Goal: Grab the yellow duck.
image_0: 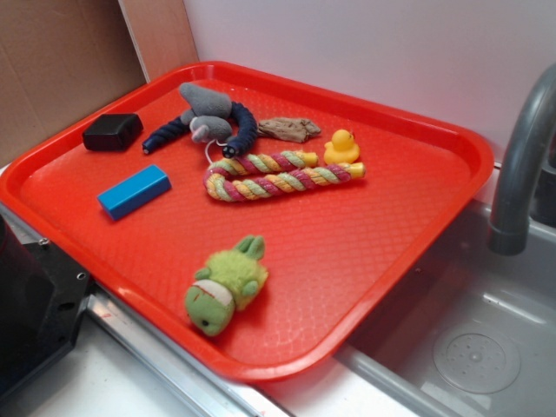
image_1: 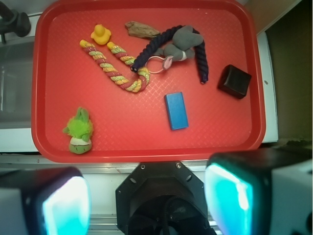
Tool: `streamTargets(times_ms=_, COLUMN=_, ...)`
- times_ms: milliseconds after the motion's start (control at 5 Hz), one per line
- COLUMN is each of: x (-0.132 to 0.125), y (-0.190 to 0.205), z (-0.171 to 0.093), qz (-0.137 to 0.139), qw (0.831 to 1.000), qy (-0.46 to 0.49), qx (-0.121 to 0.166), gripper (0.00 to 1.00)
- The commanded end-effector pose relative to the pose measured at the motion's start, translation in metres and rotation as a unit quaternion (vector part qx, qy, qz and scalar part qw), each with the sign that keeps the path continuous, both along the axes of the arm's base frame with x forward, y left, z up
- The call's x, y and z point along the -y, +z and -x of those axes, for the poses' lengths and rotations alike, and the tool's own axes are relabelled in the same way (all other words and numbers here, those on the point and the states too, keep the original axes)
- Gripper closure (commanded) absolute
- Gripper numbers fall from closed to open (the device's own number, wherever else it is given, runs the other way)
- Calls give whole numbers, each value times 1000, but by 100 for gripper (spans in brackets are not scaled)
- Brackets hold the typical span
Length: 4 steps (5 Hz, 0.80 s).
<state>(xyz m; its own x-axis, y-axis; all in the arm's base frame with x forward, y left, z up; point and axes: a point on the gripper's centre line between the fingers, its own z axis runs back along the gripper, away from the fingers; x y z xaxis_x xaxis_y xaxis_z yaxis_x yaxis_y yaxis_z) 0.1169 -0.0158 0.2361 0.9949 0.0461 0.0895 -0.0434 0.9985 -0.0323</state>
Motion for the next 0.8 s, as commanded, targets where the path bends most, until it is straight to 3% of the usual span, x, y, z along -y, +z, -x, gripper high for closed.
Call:
streamTargets(times_ms=0, x=0, y=0, z=0, qz=0, qw=1000, qy=0, qx=0, gripper=0)
streamTargets(times_ms=200, x=6, y=-32, z=-50, qz=49, qw=996, qy=-64, qx=24, gripper=0)
streamTargets(times_ms=400, x=11, y=-57, z=-101, qz=56, qw=992, qy=-99, qx=52, gripper=0)
streamTargets(times_ms=600, x=14, y=-92, z=-151, qz=37, qw=993, qy=-96, qx=60, gripper=0)
